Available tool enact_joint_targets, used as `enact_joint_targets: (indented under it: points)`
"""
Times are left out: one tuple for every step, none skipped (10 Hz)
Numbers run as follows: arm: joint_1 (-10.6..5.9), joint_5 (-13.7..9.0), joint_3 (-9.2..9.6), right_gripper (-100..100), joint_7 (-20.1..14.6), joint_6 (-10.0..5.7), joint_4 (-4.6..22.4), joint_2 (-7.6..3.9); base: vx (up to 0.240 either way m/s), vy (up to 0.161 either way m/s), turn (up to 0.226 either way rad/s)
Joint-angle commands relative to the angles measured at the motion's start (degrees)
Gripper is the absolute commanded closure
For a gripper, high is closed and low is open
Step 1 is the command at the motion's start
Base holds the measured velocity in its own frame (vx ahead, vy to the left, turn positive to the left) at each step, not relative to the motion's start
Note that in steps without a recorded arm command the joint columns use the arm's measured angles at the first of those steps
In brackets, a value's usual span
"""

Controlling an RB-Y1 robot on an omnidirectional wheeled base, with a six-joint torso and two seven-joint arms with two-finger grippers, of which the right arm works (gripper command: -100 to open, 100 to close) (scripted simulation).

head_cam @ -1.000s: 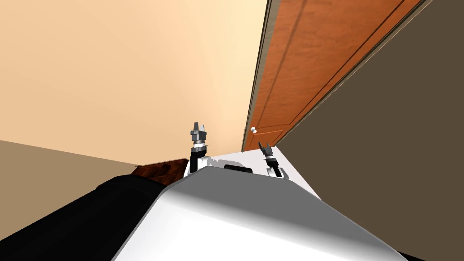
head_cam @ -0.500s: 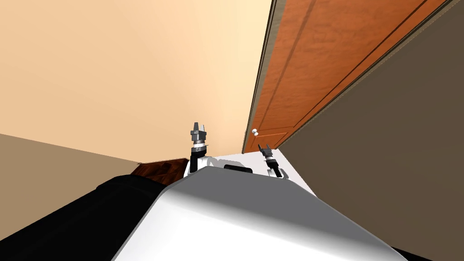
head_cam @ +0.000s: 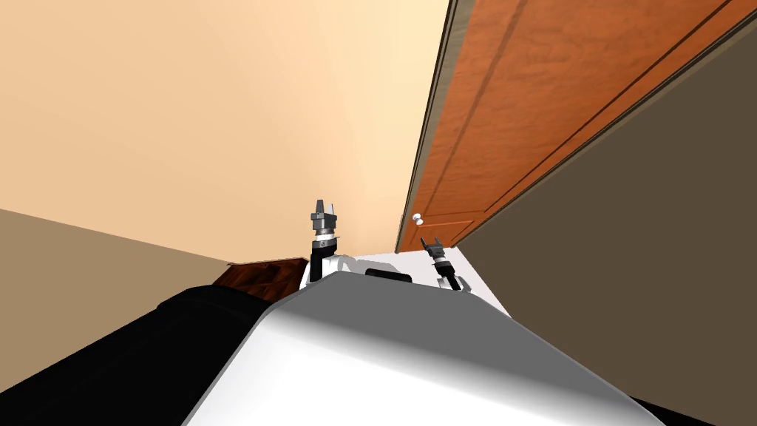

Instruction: Pull the door open

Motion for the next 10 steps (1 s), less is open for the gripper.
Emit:
enact_joint_targets:
  points:
    - [-0.6,0.5,-0.07,-100,1.8,-0.65,2.1,-0.14,0.085,-0.027,0.069]
    - [-0.89,0.7,-0.1,-100,2.4,-0.92,2.9,-0.23,0.067,-0.031,0.053]
    - [-0.69,0.5,-0.08,-100,1.8,-0.72,2.3,-0.24,0.027,-0.015,0.011]
    - [-0.66,0.2,-0.59,-100,2.0,-1.12,2.9,-0.53,0.074,0.091,0.115]
    - [-0.64,0.1,-0.75,-100,2.0,-1.22,3.1,-0.62,0.138,0.13,0.077]
    - [-0.6,-0.1,-1.09,-100,2.0,-1.44,3.4,-0.81,0.176,0.126,0.073]
    - [-0.55,-0.4,-1.47,-100,2.0,-1.68,3.8,-1.01,0.186,0.097,0.082]
    - [-0.5,-0.6,-1.84,-100,2.0,-1.91,4.1,-1.22,0.2,0.072,0.122]
    - [-0.45,-0.9,-2.2,-100,2.0,-2.14,4.5,-1.42,0.236,0.008,0.078]
    - [-0.41,-1.1,-2.51,-100,2.1,-2.34,4.8,-1.59,0.228,-0.031,0.07]
